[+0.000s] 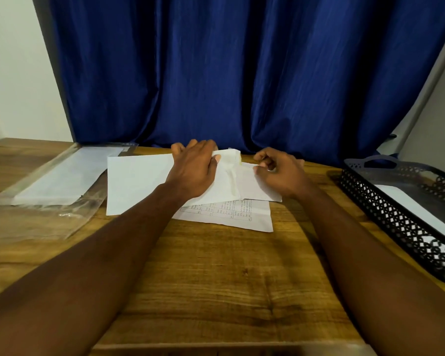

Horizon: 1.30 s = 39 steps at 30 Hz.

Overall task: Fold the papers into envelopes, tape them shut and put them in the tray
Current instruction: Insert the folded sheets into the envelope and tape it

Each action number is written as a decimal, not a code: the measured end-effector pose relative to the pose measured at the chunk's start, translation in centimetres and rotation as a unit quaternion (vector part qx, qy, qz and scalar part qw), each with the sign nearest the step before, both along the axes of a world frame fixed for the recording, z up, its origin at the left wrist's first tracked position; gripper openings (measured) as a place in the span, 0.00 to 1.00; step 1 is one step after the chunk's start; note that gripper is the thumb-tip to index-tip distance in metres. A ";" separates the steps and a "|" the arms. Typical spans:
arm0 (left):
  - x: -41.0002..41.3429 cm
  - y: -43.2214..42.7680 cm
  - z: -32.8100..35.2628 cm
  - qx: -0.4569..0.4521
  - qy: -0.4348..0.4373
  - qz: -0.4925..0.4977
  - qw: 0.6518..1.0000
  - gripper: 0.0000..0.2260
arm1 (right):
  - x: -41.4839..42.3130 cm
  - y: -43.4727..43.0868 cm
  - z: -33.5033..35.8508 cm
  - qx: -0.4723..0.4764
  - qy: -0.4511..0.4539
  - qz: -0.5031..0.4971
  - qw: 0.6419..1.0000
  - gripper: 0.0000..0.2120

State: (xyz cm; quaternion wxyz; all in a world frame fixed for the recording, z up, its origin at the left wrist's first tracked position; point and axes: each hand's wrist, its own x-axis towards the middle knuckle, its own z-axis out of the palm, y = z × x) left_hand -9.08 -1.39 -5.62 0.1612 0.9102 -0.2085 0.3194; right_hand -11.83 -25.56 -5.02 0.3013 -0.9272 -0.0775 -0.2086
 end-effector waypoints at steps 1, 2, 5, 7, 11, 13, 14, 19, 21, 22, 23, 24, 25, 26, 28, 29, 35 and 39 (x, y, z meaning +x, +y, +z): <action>0.1 0.0 0.0 -0.002 0.001 0.003 1.000 0.11 | 0.1 -0.6 0.1 0.009 0.019 -0.005 1.000 0.06; 0.2 0.1 0.0 -0.002 0.001 0.006 1.000 0.11 | 0.0 -1.0 0.1 0.024 0.038 -0.002 0.999 0.07; 0.5 0.0 -0.2 -0.006 -0.009 0.012 1.000 0.09 | -0.2 -1.3 0.0 0.063 0.052 0.024 0.996 0.11; 0.6 -0.1 -0.3 -0.012 -0.016 0.017 1.000 0.09 | -0.4 -0.9 0.0 0.094 0.031 0.032 0.995 0.13; 0.3 -0.3 -0.3 -0.025 -0.033 0.017 0.999 0.08 | -1.0 1.4 -0.4 0.169 -0.013 0.061 0.984 0.15; 0.2 -0.2 -0.3 -0.028 -0.035 0.018 0.999 0.07 | -1.4 2.7 -0.4 0.186 -0.021 0.086 0.979 0.14; 0.2 -0.1 -0.4 -0.029 -0.036 0.020 0.999 0.07 | -1.4 3.0 -0.4 0.181 -0.020 0.090 0.979 0.14; 0.4 0.0 -0.5 -0.035 -0.051 0.034 0.998 0.06 | -0.5 1.6 0.0 0.199 0.010 0.052 0.978 0.08; 0.4 0.0 -0.5 -0.037 -0.053 0.037 0.997 0.06 | -0.7 0.8 0.0 0.213 0.019 0.045 0.976 0.08; 0.4 -0.1 -0.5 -0.038 -0.054 0.037 0.997 0.06 | -0.8 0.7 0.0 0.222 0.023 0.048 0.974 0.10; 0.4 -0.1 -0.5 -0.038 -0.055 0.037 0.997 0.06 | -0.8 0.6 -0.1 0.231 0.028 0.053 0.971 0.11; 0.3 -0.2 -0.6 -0.039 -0.054 0.037 0.997 0.06 | -0.9 0.8 -0.2 0.239 0.033 0.057 0.969 0.13; 0.2 -0.3 -0.6 -0.038 -0.053 0.036 0.997 0.05 | -1.0 1.2 -0.2 0.245 0.038 0.063 0.967 0.14; 0.2 -0.4 -0.6 -0.038 -0.050 0.035 0.997 0.05 | -1.0 1.7 -0.2 0.249 0.039 0.068 0.965 0.15; -0.1 -0.6 -0.5 -0.036 -0.043 0.033 0.998 0.05 | -1.2 2.9 -0.4 0.249 0.027 0.075 0.965 0.17; -0.2 -0.7 -0.4 -0.035 -0.039 0.034 0.998 0.05 | -1.2 3.5 -0.4 0.251 0.019 0.076 0.965 0.18; -0.3 -0.7 -0.4 -0.035 -0.035 0.045 0.998 0.06 | -1.2 5.4 -1.2 0.207 -0.001 0.084 0.975 0.22; -0.4 -0.7 -0.3 -0.045 -0.039 0.039 0.997 0.07 | -0.7 4.9 -0.8 0.228 0.077 0.043 0.970 0.29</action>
